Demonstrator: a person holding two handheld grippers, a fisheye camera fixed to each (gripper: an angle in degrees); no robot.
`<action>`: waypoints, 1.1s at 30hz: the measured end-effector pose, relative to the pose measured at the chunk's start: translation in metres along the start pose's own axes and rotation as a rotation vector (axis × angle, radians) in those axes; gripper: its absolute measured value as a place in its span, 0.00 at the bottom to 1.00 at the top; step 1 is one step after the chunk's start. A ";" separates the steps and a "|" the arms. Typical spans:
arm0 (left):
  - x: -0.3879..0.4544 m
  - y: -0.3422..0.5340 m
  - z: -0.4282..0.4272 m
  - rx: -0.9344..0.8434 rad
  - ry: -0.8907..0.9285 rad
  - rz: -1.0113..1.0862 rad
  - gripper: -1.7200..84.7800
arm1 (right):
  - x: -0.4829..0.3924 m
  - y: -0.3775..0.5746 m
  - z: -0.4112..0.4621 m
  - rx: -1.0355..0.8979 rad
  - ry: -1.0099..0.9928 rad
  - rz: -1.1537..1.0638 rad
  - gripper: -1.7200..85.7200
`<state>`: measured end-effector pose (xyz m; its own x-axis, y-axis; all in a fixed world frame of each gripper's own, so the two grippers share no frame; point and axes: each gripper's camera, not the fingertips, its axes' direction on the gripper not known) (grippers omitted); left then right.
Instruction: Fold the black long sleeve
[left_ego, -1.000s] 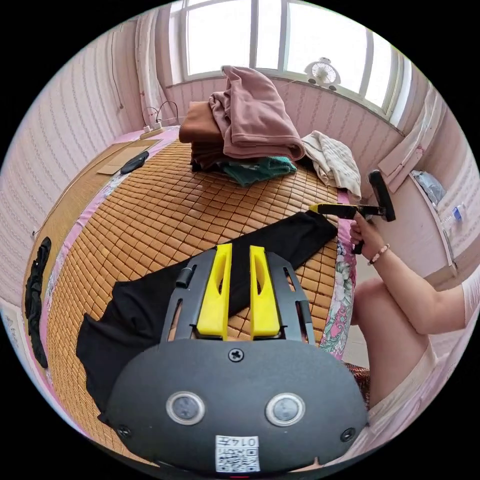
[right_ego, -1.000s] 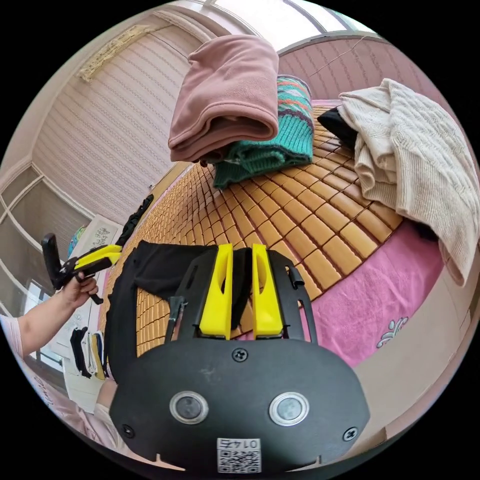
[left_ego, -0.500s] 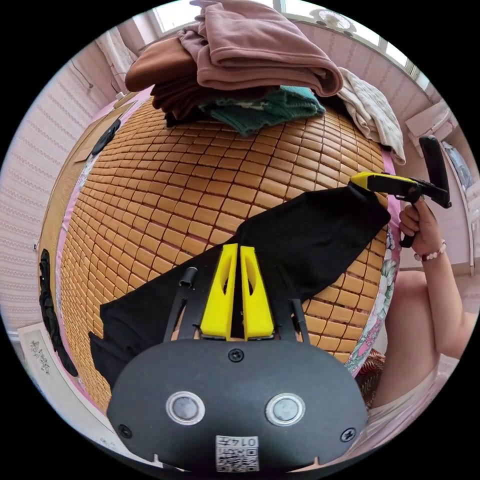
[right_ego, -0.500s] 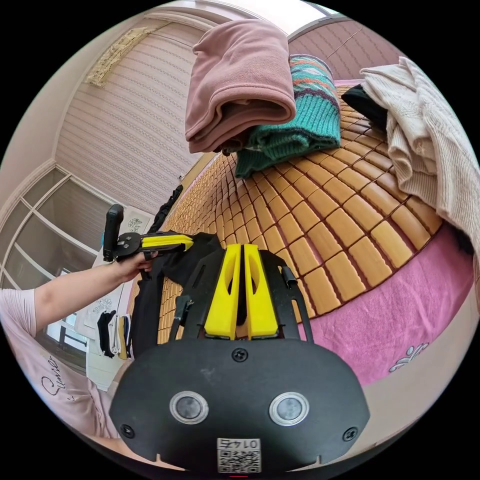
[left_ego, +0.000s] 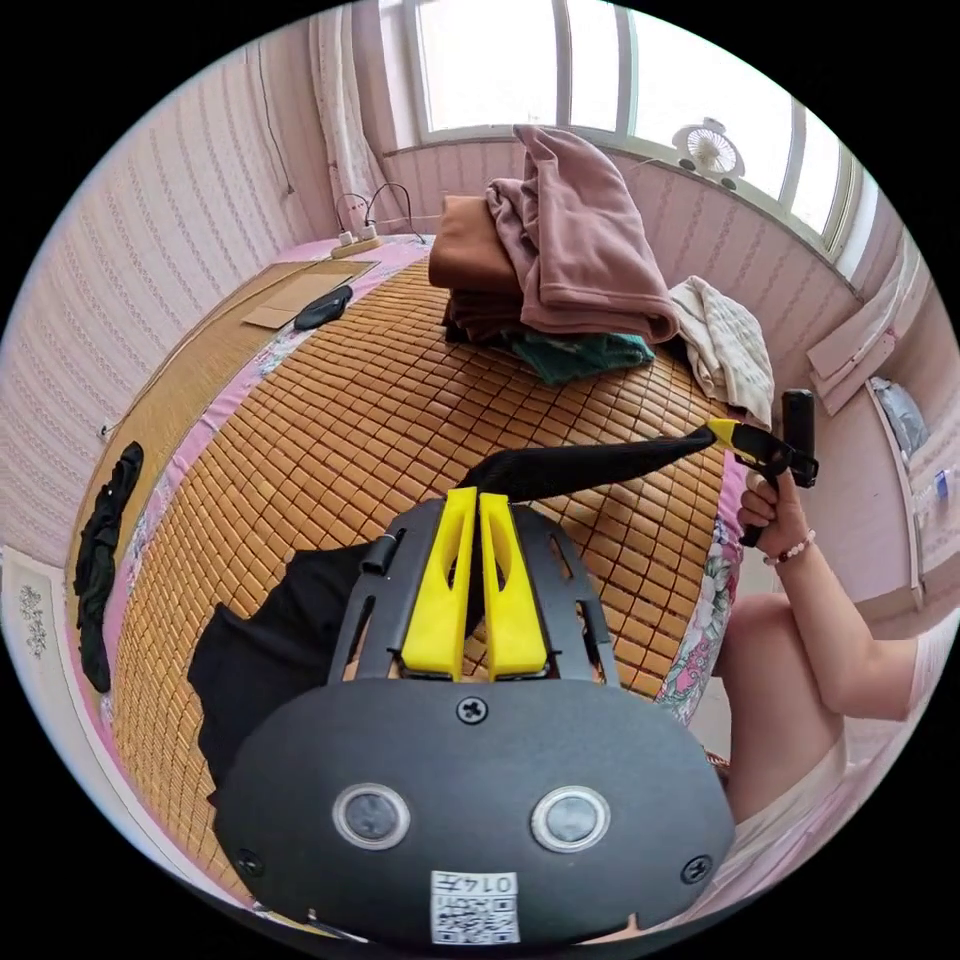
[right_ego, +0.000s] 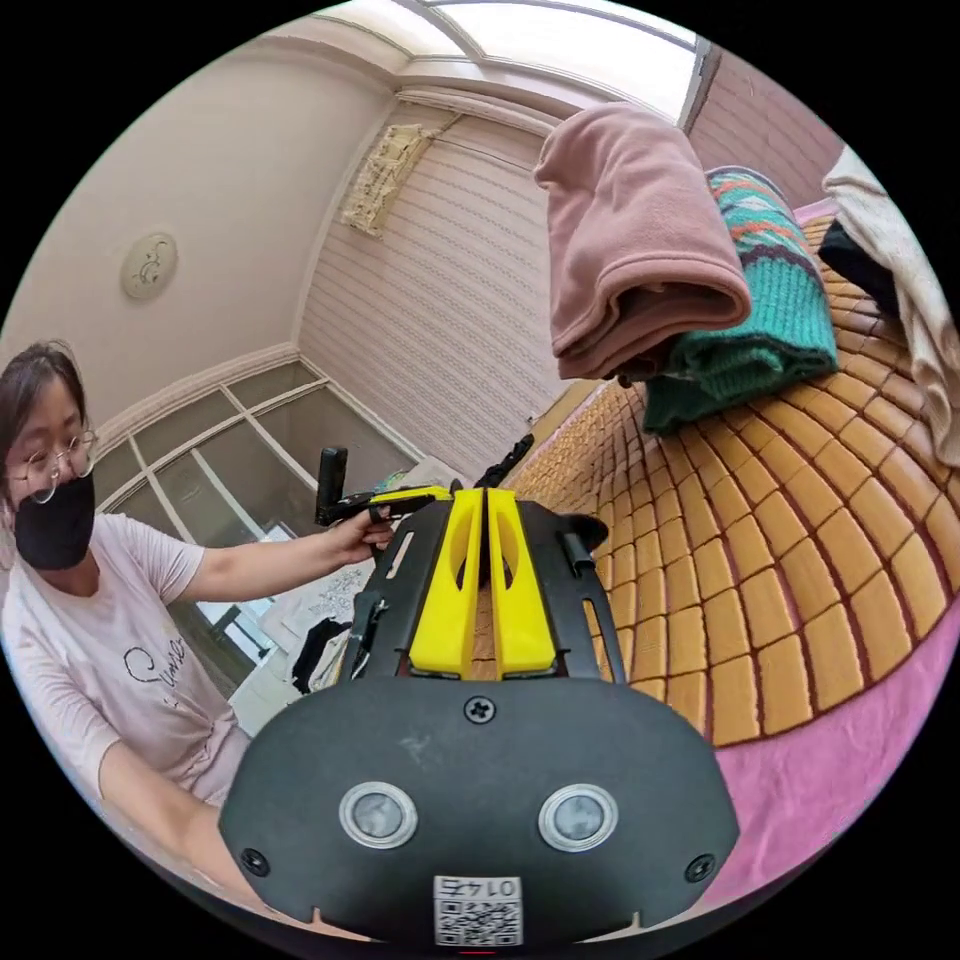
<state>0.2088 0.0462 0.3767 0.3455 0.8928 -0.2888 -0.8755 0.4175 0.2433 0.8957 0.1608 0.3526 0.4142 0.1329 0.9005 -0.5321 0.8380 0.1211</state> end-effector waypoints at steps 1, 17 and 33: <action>-0.006 0.009 -0.012 0.011 -0.011 -0.012 0.01 | -0.018 -0.002 0.017 -0.056 -0.029 -0.081 0.02; -0.108 0.415 -0.161 0.077 0.069 -0.700 0.01 | -0.286 0.171 0.337 -0.990 -0.324 -0.167 0.02; -0.084 0.592 -0.284 0.167 -0.035 -0.763 0.05 | -0.398 0.284 0.506 -1.306 0.013 -0.369 0.08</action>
<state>-0.4343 0.1705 0.2820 0.8445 0.3520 -0.4036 -0.3299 0.9356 0.1256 0.2059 0.0775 0.2400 0.3895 -0.2077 0.8973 0.6901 0.7110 -0.1350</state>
